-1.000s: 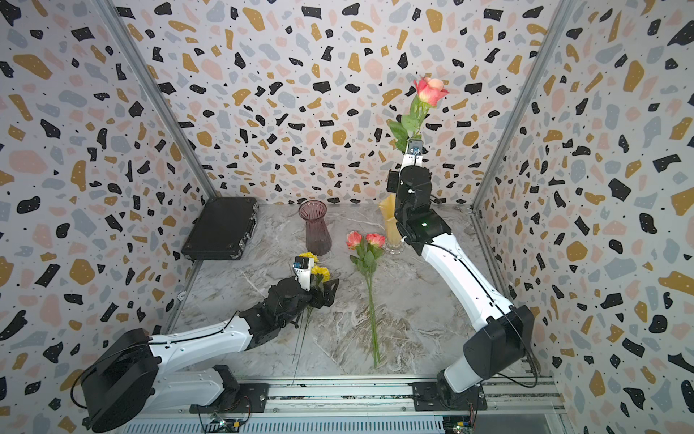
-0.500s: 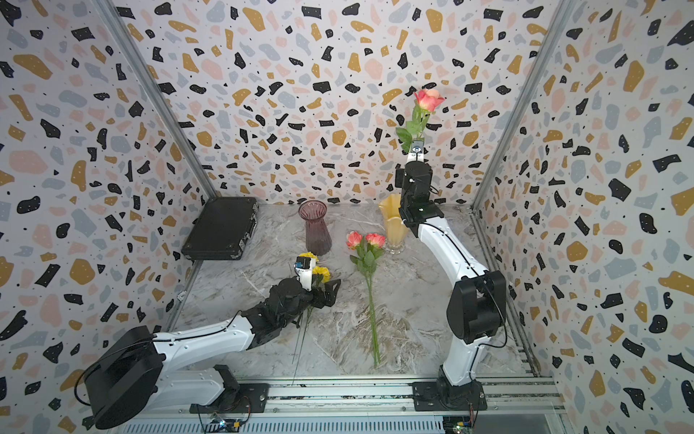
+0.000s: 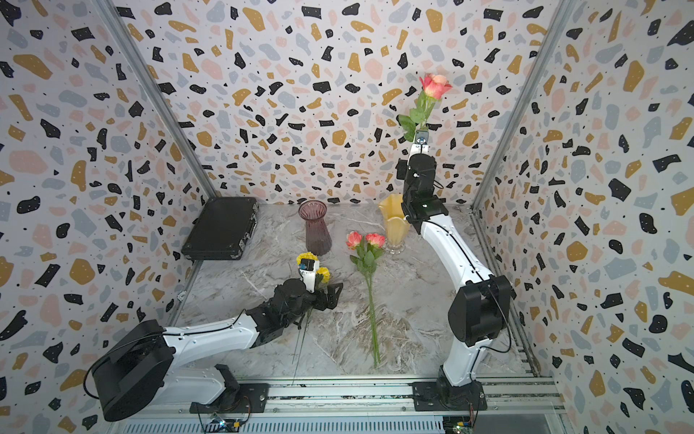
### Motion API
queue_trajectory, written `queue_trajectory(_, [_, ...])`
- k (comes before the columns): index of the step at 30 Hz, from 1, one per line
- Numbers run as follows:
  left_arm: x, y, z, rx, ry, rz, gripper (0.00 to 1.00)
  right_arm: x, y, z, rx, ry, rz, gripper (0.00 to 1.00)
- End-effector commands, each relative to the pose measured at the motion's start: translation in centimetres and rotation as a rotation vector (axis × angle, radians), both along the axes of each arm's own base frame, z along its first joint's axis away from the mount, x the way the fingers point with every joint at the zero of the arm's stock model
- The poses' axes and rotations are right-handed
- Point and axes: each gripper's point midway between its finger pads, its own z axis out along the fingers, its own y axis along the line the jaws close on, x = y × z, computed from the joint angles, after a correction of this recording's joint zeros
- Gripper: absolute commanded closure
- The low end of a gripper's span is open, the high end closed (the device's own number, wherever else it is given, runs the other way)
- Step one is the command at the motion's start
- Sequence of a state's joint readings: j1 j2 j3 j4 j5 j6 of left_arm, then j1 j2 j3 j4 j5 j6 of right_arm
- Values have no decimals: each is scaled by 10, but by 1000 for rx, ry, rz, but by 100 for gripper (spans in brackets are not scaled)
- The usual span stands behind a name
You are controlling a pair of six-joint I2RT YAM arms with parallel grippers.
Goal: Arrange the flowers in different vases according to their colors
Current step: Insert the flower into the vase.
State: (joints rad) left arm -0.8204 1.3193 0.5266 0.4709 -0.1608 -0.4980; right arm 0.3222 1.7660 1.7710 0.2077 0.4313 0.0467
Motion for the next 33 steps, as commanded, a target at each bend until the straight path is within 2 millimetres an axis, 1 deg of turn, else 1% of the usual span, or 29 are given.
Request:
queue_trajectory(1, [5, -12, 21, -55, -26, -19, 1, -19, -1, 46, 47, -92, 21, 100])
queue_trajectory(2, [6, -12, 21, -55, -26, -17, 0, -17, -1, 45, 50, -94, 21, 100])
queue_trajectory(5, [6, -11, 21, -55, -26, -9, 1, -6, 3, 32, 51, -80, 25, 100])
queue_trajectory(9, [8, -7, 21, -49, -29, 14, 1, 8, 10, -1, 59, -43, 39, 100])
queue_trajectory(11, [8, -3, 22, -48, -34, 31, 1, 10, 11, -16, 67, -32, 41, 100])
queue_trajectory(16, [9, 4, 25, -52, -33, 67, 1, 13, 15, -40, 65, 9, 56, 100])
queue_trajectory(18, [11, 11, 23, -48, -18, 112, 0, 13, 15, -45, 64, 22, 59, 100])
queue_trajectory(21, [15, 28, 20, -34, -2, 210, 1, 10, 14, -51, 70, 30, 59, 100])
queue_trajectory(25, [18, 58, 15, -5, -12, 357, 1, 7, 12, -60, 64, 60, 50, 99])
queue_trajectory(27, [17, 69, 14, -8, -18, 402, 1, 5, 11, -64, 57, 72, 44, 95])
queue_trajectory(29, [14, 73, 18, -24, -29, 407, 1, 2, 8, -68, 53, 83, 36, 88])
queue_trajectory(30, [14, 74, 19, -27, -29, 408, 1, 0, 8, -70, 55, 88, 35, 83])
queue_trajectory(32, [13, 74, 18, -16, -27, 402, 1, -5, 5, -73, 60, 100, 32, 69])
queue_trajectory(33, [12, 76, 16, -6, -16, 409, 1, -8, 4, -74, 65, 110, 30, 64])
